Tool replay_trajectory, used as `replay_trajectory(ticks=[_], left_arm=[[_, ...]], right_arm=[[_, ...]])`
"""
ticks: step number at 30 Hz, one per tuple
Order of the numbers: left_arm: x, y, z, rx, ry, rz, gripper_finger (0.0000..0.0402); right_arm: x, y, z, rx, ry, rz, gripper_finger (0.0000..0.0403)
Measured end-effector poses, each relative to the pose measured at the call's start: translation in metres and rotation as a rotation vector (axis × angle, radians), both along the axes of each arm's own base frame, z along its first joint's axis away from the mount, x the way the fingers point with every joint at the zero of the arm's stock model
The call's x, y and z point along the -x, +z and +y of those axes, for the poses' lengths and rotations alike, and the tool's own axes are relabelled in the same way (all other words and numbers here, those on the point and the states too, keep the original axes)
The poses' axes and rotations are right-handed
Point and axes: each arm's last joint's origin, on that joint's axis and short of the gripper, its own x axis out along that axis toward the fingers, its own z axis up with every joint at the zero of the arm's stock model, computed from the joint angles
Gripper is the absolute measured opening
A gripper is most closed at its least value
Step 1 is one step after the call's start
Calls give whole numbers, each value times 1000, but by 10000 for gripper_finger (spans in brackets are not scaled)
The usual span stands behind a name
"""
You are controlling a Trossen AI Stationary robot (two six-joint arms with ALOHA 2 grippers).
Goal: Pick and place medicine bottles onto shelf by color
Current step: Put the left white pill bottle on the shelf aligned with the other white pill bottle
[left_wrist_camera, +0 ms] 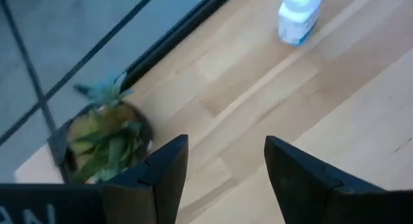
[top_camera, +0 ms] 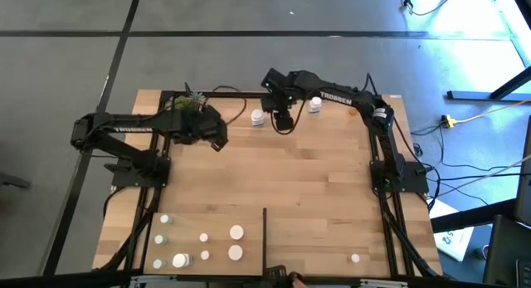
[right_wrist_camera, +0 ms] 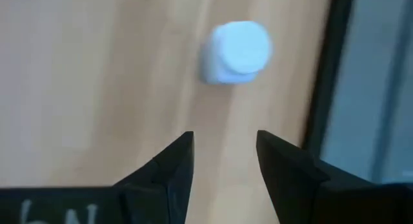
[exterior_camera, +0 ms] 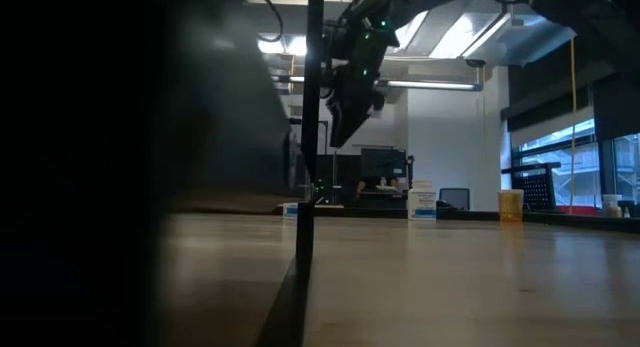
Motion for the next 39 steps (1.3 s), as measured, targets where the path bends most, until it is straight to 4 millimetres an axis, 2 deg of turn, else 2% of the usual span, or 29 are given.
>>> replay_trajectory(ticks=[5, 10, 13, 19, 22, 25, 34, 39], left_arm=[[-12, 2, 15, 95, -180, -57, 198], [-20, 7, 28, 155, -348, -139, 198], [-18, 8, 41, 161, -390, -146, 198], [-6, 10, 78, 163, -399, -185, 198], [0, 11, 94, 136, -418, -192, 198], [-4, 8, 104, 128, -474, -199, 198], [-28, -15, 119, 154, -552, -215, 198], [-43, -31, 126, 146, -584, -197, 198]], right_arm=[[10, 27, -9, -130, 12, -46, 170], [21, 53, -21, -136, -15, -84, 170], [28, 66, -29, -126, -38, -103, 170], [43, 87, -40, -123, -97, -123, 170], [48, 93, -43, -127, -98, -123, 170], [53, 95, -42, -147, -57, -113, 170], [61, 96, -38, -215, -46, -74, 170], [73, 113, -35, -197, -62, -106, 170]])
